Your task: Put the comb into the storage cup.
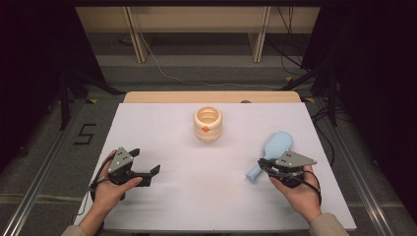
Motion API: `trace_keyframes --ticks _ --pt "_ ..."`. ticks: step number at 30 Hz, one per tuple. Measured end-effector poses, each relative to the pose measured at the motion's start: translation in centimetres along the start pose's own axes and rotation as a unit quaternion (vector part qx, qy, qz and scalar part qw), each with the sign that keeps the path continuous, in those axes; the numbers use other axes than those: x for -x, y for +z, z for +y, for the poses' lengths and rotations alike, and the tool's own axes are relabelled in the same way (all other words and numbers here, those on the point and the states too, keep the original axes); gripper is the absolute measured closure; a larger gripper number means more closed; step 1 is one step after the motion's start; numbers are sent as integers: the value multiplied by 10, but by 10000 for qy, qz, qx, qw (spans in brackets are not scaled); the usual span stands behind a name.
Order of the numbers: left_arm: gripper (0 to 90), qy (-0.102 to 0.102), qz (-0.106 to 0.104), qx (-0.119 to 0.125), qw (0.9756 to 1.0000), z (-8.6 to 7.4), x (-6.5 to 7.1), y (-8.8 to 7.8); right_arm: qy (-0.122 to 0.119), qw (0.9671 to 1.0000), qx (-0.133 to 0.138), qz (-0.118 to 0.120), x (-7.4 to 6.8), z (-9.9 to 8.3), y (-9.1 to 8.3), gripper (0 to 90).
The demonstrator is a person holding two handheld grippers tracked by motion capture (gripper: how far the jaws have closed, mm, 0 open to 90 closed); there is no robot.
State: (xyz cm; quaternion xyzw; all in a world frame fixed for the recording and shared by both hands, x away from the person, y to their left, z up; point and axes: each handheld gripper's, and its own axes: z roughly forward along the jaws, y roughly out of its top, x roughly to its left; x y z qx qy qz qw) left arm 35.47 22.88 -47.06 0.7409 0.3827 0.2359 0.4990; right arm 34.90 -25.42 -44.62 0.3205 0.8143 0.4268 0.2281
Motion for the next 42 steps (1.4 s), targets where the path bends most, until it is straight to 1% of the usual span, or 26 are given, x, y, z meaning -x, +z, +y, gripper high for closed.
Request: trace_keyframes --ticks 1,2,4,8,9,10,11,12,13,14,16,17,18,27,31,33,34,37,42 --pt "22 0 0 0 10000 0 0 0 0 10000 0 0 0 0 0 877" --pt "24 25 -1 -14 10000 0 0 0 -71 9998 -153 73 -1 2 6 900" --pt "25 24 3 -15 10000 0 0 0 -107 9994 -304 122 -3 5 11 900" --pt "30 25 27 -22 10000 -1 0 1 -73 9983 -534 201 -1 10 25 900" --pt "30 25 27 -22 10000 -1 0 1 -73 9983 -534 201 -1 10 25 900" --pt "31 34 37 -38 10000 -1 0 1 -63 9978 -635 205 -1 13 32 900" --pt "31 34 37 -38 10000 -1 0 1 -63 9978 -635 205 -1 13 32 900" --pt "31 37 37 -44 10000 -1 0 1 -53 9966 -789 211 0 15 38 900" --pt "32 37 37 -44 10000 -1 0 1 -53 9966 -789 211 0 15 38 900" --pt "32 41 35 -45 10000 -1 0 1 -7 9955 -931 197 0 17 44 900" --pt "32 41 41 -50 10000 -1 0 1 28 9941 -1069 173 1 17 49 900" --pt "33 41 41 -50 10000 -1 0 1 28 9941 -1069 173 1 17 49 900" --pt "34 43 44 -45 10000 -1 0 1 84 9929 -1175 154 2 18 53 900" --pt "38 49 32 -55 10000 -1 0 2 141 9904 -1369 86 4 17 58 900" --pt "38 41 32 -50 10000 -1 0 2 128 9898 -1414 88 5 15 59 900" --pt "40 32 39 -52 10000 -2 0 2 155 9893 -1447 99 5 15 59 900" --pt "40 35 30 -54 10000 -2 0 2 194 9884 -1505 115 5 14 60 900" --pt "41 34 23 -44 10000 -2 0 2 248 9876 -1542 135 6 13 60 900" --pt "42 36 16 -55 10000 -2 0 2 240 9864 -1623 134 5 14 59 900"
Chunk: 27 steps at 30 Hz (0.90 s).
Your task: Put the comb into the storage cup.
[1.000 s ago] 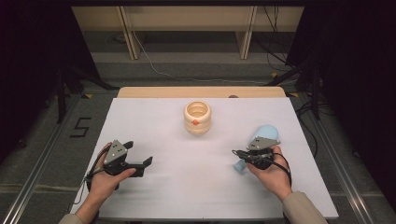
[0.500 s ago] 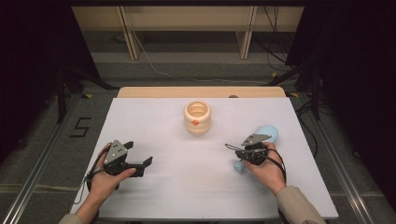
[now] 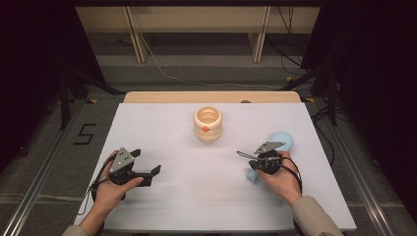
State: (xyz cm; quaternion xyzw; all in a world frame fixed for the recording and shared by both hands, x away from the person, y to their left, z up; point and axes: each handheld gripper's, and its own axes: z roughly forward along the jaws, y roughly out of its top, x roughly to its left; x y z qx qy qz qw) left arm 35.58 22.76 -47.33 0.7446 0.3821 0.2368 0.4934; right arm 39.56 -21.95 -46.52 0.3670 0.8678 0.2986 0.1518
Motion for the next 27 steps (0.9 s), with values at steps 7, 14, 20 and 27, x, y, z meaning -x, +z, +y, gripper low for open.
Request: trace_keyframes --ticks 7,14,20,27 --pt "42 2 -12 -13 10000 0 1 0 -32 9999 -165 -33 -2 1 -2 900" --pt "42 9 -32 -41 10000 -1 0 1 -50 9994 -333 -9 -5 2 -2 900" --pt "42 -1 -40 -53 10000 -1 0 1 -61 9987 -504 12 -6 2 -4 900" --pt "43 1 -41 -63 10000 -1 0 1 32 9971 -758 58 -6 -2 -7 900"
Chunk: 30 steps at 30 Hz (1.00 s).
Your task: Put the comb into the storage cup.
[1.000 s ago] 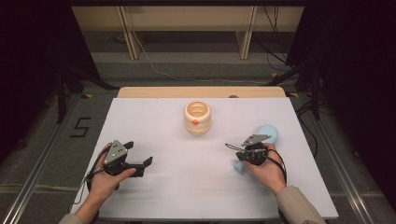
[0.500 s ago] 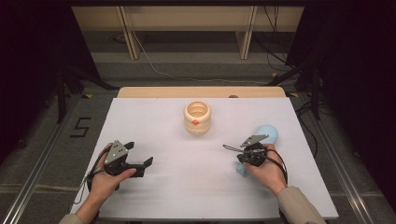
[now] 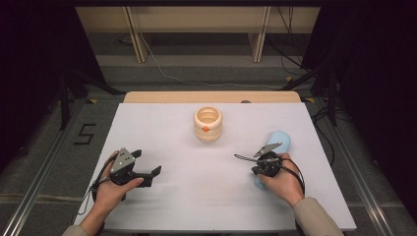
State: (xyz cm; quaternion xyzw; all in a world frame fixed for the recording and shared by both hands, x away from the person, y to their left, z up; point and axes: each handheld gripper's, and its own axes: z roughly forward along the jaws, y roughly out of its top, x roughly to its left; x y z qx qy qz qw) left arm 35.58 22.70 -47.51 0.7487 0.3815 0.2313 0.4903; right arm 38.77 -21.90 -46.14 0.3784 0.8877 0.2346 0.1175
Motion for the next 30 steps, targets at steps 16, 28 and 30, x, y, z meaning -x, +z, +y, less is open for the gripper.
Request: trace_keyframes --ticks 16,28,30 --pt "44 -34 -10 -6 10000 0 0 0 603 9977 -280 -133 26 -38 -24 900" --pt "47 -41 -17 -25 10000 -1 0 1 986 9940 -358 -310 48 -55 -36 900" --pt "47 -39 -17 -21 10000 0 0 1 1047 9929 -401 -403 53 -59 -37 900"
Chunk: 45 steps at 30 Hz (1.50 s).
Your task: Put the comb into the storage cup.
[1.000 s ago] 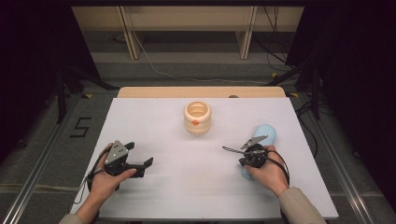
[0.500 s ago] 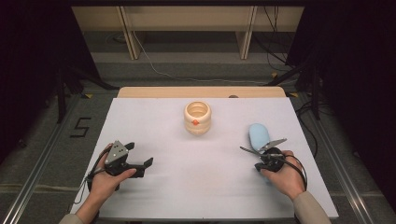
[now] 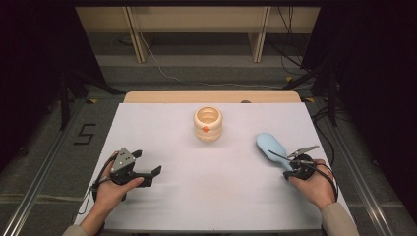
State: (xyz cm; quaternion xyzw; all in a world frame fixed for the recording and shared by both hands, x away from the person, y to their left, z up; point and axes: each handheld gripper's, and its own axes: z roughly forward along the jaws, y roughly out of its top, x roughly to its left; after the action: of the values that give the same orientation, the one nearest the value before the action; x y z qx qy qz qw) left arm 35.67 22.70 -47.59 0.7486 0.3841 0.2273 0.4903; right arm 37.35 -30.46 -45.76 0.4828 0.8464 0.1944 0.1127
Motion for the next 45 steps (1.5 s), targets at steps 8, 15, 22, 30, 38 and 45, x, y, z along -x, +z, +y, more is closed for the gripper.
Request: trace_keyframes --ticks 8,15,22,30,38,45 --pt "48 -9 -5 1 10000 0 0 0 163 9998 35 -145 9 -4 0 900" --pt "49 -3 -10 -4 10000 0 0 0 216 9996 21 -160 12 -5 0 900" --pt "50 -20 -1 -9 10000 0 0 1 185 9998 50 -31 13 -5 -5 900" --pt "52 -37 6 8 10000 0 0 1 177 9992 181 320 13 -4 -12 815" --pt "52 -50 -3 6 10000 0 -1 1 202 9968 553 539 14 -2 -18 619" --pt "53 -45 -1 -5 10000 -1 -1 1 -19 9904 1230 629 15 1 -30 365"
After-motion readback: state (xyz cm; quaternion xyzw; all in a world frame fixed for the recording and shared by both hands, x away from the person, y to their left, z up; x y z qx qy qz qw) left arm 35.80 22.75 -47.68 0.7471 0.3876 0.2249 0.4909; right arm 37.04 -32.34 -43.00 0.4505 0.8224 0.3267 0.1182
